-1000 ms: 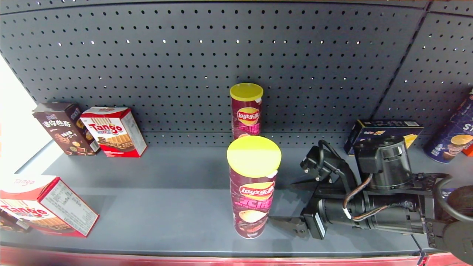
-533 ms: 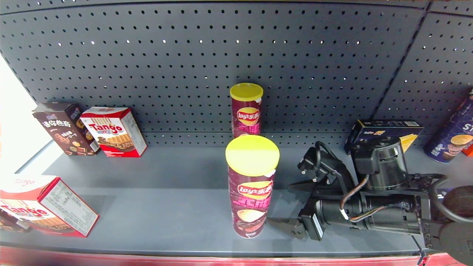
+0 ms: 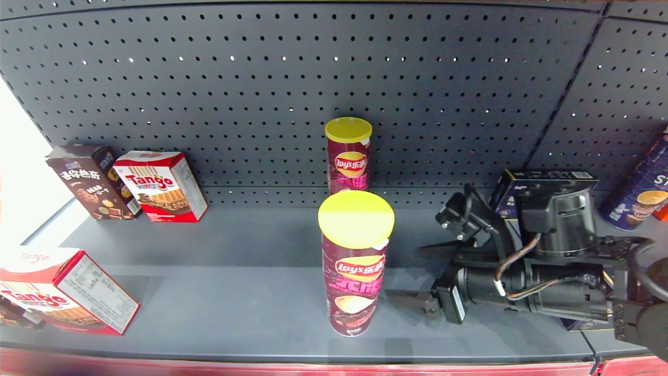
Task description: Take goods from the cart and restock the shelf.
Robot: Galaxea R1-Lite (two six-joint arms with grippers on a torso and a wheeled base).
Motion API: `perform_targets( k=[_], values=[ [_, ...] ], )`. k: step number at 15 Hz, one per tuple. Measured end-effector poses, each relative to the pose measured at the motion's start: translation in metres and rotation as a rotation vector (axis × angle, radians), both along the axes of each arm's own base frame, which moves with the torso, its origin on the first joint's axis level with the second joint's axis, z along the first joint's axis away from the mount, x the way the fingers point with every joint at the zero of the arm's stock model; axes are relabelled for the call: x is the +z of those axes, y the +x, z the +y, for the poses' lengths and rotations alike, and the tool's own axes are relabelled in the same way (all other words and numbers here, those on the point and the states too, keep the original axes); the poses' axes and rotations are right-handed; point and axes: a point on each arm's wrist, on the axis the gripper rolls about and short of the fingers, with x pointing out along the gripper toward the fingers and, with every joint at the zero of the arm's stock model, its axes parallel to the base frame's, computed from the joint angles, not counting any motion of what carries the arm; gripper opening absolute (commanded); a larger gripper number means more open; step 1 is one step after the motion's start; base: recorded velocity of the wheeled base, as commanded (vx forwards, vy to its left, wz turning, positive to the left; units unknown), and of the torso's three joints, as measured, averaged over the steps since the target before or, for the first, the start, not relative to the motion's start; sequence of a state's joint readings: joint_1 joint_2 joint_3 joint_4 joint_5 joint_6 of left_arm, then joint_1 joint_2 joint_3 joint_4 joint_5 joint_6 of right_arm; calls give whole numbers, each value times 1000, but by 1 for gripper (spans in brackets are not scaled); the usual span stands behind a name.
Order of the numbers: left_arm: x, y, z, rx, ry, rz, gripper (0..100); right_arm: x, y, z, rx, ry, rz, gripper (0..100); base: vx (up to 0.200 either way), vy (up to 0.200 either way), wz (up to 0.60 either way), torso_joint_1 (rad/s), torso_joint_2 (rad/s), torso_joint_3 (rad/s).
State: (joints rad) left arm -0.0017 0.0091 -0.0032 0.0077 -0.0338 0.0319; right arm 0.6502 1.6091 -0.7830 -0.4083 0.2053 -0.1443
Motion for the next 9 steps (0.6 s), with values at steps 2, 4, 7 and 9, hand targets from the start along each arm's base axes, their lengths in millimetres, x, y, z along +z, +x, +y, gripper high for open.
perform_targets(
  k=[2, 4, 7, 9],
  values=[
    [0, 0, 0, 0, 0, 0, 100, 21, -2, -23, -69, 57, -54, 100, 0, 0, 0, 0, 0, 0],
    [0, 0, 0, 0, 1, 0, 100, 44, -10, -56, -170, 110, -134, 100, 0, 0, 0, 0, 0, 0],
    [0, 0, 0, 0, 1, 1, 100, 73, -40, -117, -377, 164, -279, 100, 0, 0, 0, 0, 0, 0],
    [0, 0, 0, -1, 1, 1, 100, 77, -80, -149, -516, 178, -371, 100, 0, 0, 0, 0, 0, 0]
  ],
)
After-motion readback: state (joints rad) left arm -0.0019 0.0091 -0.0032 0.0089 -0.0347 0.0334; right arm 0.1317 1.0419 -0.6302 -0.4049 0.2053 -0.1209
